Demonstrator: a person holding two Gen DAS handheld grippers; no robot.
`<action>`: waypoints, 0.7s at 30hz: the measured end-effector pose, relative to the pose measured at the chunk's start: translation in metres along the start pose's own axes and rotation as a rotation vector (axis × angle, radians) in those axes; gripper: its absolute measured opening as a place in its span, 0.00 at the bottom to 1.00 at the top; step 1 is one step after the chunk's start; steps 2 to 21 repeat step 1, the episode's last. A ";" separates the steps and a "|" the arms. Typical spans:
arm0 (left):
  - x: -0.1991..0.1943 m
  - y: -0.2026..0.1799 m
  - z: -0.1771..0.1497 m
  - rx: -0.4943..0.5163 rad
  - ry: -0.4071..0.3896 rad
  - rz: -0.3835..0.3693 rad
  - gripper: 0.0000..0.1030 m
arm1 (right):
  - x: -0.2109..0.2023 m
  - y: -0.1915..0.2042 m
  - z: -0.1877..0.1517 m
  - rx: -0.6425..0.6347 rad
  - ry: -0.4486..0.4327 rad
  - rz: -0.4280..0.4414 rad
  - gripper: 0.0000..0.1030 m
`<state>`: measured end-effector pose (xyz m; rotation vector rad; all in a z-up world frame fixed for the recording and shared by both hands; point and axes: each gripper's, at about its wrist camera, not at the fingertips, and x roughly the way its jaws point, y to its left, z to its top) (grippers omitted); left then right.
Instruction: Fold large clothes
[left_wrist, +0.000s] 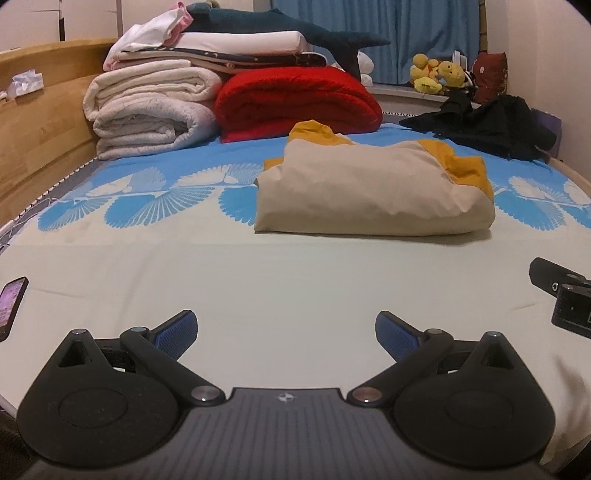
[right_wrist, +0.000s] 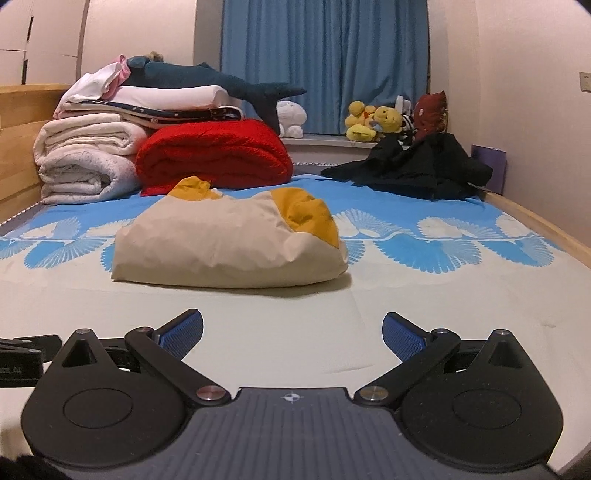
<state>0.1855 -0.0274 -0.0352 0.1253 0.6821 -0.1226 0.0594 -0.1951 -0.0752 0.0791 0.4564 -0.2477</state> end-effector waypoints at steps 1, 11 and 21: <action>0.001 0.000 0.000 -0.003 0.005 -0.006 1.00 | 0.000 0.002 0.000 -0.006 0.000 0.002 0.99; 0.001 0.000 0.000 -0.003 0.005 -0.006 1.00 | 0.000 0.002 0.000 -0.006 0.000 0.002 0.99; 0.001 0.000 0.000 -0.003 0.005 -0.006 1.00 | 0.000 0.002 0.000 -0.006 0.000 0.002 0.99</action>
